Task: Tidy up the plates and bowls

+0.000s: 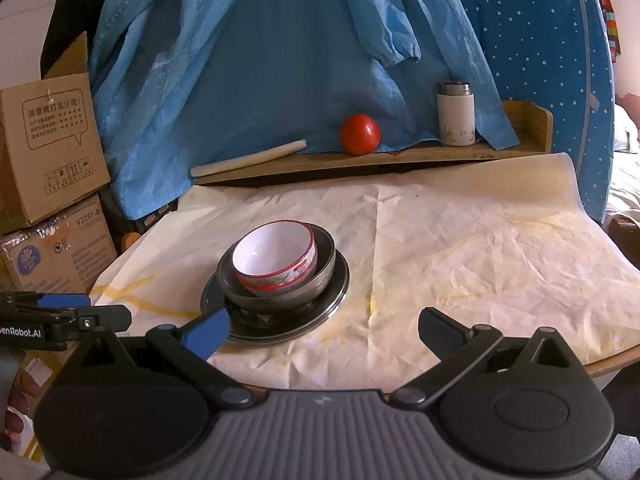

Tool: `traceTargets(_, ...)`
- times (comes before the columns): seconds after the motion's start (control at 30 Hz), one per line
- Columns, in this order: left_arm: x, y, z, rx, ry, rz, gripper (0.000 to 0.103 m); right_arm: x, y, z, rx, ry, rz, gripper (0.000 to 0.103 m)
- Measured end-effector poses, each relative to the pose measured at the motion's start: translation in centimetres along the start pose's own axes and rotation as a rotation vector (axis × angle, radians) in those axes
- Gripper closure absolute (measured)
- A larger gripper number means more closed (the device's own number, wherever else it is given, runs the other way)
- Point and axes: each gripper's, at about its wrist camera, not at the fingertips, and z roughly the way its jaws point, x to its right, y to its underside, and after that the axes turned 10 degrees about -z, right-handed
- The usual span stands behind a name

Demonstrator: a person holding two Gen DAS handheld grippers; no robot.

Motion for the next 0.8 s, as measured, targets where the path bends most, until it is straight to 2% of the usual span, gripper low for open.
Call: traceTargets(0.8, -0.08, -0.19, 0.23, -0.003, -0.002, -0.005, 0.001, -0.07, -0.28, 0.03, -0.002, -0.001, -0.001, 0.0)
